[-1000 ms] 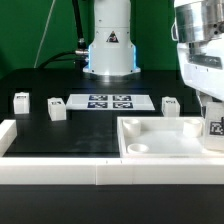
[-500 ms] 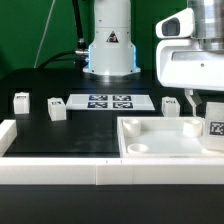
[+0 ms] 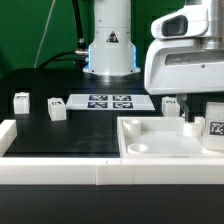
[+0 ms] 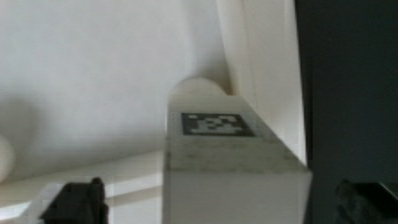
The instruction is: Assemble one leg
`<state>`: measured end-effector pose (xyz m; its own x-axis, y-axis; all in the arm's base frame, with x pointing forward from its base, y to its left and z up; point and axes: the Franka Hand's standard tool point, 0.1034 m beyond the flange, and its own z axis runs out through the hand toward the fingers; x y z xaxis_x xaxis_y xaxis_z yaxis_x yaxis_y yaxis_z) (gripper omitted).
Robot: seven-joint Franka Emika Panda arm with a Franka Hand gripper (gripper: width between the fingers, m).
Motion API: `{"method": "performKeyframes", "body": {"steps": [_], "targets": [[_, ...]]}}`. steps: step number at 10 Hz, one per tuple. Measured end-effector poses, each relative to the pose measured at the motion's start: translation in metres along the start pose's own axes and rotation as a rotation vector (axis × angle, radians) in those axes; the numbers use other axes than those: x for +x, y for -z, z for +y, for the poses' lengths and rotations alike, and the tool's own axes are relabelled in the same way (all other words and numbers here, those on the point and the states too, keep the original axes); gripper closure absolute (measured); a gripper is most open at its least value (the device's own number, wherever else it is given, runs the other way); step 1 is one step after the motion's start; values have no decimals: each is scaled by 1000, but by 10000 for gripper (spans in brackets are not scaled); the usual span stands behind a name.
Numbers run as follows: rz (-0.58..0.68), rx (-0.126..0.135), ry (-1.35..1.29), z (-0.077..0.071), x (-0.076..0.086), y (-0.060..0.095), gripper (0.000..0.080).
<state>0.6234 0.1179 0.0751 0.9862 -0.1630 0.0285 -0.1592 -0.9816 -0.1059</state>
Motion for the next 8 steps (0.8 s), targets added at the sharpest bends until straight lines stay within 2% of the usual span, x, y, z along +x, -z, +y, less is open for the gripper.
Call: {"method": "performKeyframes", "body": {"steps": [1, 3, 4, 5, 7, 8], "targets": [[0, 0, -9, 0, 0, 0, 151], [0, 0, -8, 0, 0, 0, 408], [0, -1, -18, 1, 0, 0, 408], [0, -1, -40, 2, 1, 0, 508], [0, -1, -53, 2, 1, 0, 508], [0, 1, -168, 3, 1, 0, 508]]}}
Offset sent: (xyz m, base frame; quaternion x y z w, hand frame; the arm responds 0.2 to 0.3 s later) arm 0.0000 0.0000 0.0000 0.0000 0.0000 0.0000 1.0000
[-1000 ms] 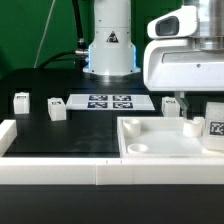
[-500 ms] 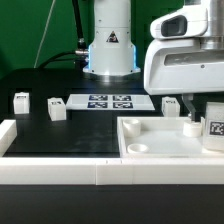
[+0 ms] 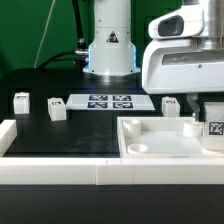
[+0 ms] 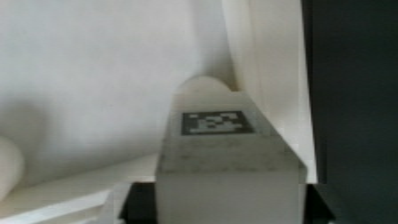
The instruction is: Assemble one leg
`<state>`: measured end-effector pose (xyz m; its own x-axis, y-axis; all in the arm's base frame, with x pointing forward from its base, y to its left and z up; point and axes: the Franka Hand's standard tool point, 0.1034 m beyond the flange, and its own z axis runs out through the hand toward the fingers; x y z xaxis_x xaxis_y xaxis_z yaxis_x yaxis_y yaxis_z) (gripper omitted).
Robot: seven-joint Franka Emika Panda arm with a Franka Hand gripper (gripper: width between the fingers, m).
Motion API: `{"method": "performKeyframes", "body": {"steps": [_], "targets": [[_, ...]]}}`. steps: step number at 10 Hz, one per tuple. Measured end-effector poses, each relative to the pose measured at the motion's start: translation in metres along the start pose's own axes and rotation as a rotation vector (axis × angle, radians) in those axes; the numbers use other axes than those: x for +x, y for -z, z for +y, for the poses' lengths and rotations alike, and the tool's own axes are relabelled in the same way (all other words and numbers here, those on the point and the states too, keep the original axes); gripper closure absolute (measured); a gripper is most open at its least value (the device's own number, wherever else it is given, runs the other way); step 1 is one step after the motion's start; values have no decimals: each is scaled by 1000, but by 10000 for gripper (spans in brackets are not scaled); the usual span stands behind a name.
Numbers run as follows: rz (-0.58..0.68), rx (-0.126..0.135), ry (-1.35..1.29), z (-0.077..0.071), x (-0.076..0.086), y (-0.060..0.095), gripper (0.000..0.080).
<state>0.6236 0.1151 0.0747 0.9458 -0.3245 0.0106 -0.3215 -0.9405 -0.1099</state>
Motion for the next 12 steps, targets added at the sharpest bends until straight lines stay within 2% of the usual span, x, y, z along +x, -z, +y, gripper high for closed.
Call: {"method": "performKeyframes", "body": {"steps": [4, 6, 12], "targets": [[9, 0, -547, 3, -1, -1, 508], [22, 22, -798, 4, -1, -2, 506], [-6, 51, -1538, 1, -3, -2, 506]]}}
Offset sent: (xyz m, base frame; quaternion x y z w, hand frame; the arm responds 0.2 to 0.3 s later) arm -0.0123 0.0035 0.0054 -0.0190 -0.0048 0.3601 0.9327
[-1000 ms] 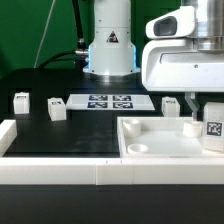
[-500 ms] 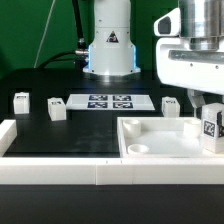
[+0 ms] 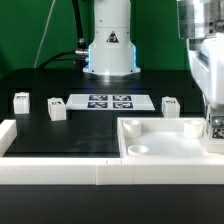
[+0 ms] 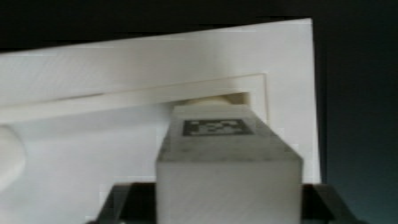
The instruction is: Assemble one leg
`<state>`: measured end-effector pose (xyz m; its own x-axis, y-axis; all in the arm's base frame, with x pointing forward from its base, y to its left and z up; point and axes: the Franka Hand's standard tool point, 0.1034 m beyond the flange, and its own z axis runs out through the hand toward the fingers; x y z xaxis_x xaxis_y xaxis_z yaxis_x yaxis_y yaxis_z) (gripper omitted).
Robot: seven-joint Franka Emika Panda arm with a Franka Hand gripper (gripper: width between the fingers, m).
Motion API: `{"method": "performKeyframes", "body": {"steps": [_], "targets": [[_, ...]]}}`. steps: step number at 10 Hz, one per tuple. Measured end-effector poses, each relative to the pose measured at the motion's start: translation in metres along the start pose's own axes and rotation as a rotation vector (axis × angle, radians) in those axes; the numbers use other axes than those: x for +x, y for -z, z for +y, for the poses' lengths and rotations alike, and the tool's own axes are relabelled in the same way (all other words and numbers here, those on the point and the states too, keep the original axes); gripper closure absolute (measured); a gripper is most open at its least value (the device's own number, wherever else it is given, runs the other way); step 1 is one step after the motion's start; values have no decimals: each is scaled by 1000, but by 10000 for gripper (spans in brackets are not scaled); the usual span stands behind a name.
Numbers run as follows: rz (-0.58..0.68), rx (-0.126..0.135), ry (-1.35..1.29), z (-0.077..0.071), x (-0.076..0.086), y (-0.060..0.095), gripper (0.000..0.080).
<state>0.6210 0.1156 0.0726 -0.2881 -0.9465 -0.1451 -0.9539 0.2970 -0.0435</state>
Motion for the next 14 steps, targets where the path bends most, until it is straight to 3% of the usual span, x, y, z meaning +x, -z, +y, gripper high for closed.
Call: {"method": "performKeyframes", "body": {"steps": [4, 6, 8, 13, 14], "targets": [[-19, -3, -62, 0, 0, 0, 504], [-19, -1, 20, -1, 1, 0, 194], [-21, -14, 236, 0, -1, 1, 164], [-14, -137, 898, 2, -6, 2, 150], [-11, -141, 1018, 2, -6, 2, 150]]}}
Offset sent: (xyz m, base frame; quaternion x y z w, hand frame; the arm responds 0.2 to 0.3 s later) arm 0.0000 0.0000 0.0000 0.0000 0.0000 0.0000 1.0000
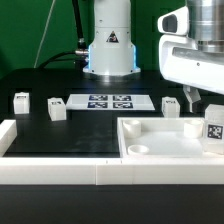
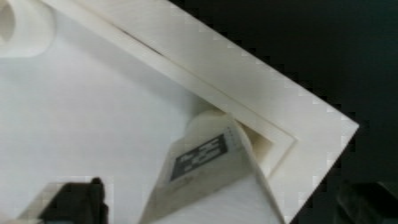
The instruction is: Assemble one leg
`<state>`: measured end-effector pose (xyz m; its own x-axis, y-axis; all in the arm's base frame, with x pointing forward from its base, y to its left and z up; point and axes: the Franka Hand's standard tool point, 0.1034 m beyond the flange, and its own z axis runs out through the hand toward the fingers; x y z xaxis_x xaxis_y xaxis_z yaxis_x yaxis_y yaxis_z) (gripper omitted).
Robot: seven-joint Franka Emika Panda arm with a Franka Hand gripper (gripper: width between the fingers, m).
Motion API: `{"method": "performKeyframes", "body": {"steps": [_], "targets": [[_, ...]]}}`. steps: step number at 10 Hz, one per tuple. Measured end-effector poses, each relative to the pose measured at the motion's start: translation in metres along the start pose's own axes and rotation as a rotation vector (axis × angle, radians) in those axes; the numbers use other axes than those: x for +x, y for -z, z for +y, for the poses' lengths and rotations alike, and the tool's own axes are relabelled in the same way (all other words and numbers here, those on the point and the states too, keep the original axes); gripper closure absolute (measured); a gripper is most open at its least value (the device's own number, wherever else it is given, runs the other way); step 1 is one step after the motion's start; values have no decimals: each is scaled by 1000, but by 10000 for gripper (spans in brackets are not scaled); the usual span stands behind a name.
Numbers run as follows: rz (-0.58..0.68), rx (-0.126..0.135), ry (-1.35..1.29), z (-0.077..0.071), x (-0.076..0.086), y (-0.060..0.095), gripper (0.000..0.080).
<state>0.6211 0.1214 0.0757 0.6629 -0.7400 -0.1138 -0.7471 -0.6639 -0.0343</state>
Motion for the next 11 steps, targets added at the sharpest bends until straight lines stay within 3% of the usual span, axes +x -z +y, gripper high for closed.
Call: {"method": "performKeyframes", "body": {"steps": [4, 7, 9, 11], "targets": [[14, -12, 400, 1, 2, 0, 150], [19, -10, 451, 1, 3, 0, 178], [19, -10, 450, 1, 3, 0, 513], [19, -9, 422, 1, 3, 0, 509]]}}
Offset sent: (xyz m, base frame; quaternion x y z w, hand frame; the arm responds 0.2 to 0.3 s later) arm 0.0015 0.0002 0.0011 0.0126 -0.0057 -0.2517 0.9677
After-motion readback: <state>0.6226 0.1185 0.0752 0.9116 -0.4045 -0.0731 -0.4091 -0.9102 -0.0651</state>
